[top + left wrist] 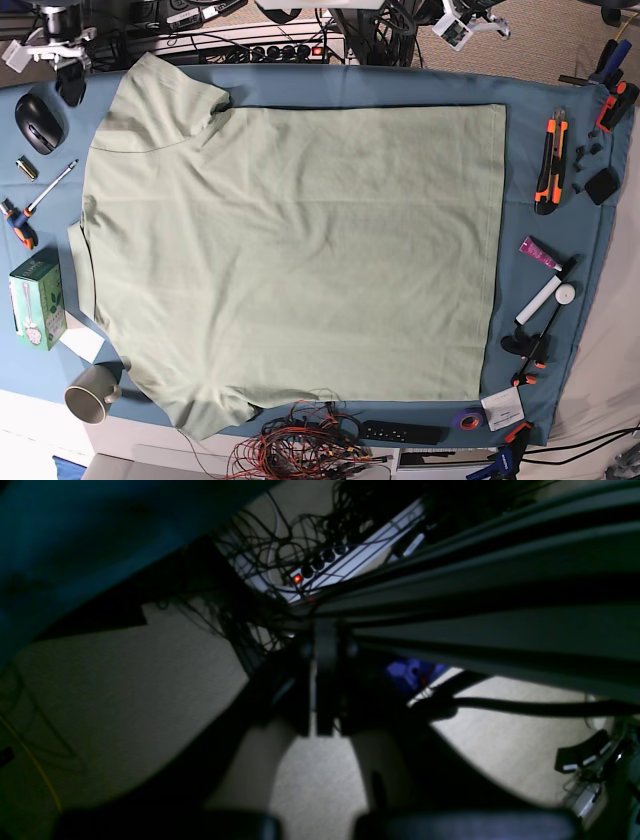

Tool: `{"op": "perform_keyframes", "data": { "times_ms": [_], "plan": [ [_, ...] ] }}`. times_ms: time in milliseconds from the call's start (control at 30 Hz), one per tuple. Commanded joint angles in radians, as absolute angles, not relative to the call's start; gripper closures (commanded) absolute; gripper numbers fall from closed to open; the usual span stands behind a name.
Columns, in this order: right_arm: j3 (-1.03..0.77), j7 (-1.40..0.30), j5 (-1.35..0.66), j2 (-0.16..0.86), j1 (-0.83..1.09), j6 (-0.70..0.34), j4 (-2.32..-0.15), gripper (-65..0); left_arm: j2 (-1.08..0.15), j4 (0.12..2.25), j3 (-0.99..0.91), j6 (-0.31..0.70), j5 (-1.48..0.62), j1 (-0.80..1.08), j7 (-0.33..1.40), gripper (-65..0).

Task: Fold the T-shirt properly
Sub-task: 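Move the right gripper to the shirt's shoulder corner and grasp it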

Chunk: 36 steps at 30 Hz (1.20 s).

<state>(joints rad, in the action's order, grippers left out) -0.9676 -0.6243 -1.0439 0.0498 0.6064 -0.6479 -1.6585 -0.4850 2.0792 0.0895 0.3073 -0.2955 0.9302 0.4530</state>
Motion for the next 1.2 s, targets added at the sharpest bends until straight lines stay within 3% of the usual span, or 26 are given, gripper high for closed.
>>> {"op": "perform_keyframes", "data": {
  "times_ms": [0, 333, 667, 1033, 1167],
  "plan": [
    [-0.976, -0.596, -1.046, 0.064, 0.615, -0.657, -1.695, -25.4, -0.491, 2.093, 0.088, 0.312, -0.297, 0.942, 0.439, 0.0],
    [-0.957, -0.577, -0.860, 0.064, 0.578, -0.510, -1.759, -26.6, -0.491, 2.092, 0.088, 0.313, -0.297, 0.899, 0.449, 0.0],
    [-0.751, -0.594, -0.772, 0.054, 0.540, -0.476, -1.759, -26.6, -0.490, 2.092, 0.088, 0.312, -0.245, 0.889, 0.449, 0.0],
    [-0.818, -0.595, -0.766, 0.028, 0.529, -0.435, -1.743, -26.6, -0.491, 2.092, 0.088, 0.312, -0.246, 0.874, 0.449, 0.0],
    [-0.818, -0.602, -0.812, 0.031, 0.517, -0.437, -1.671, -26.6, -0.491, 2.092, 0.088, 0.312, -0.245, 0.861, 0.449, -8.4]
  ]
}}
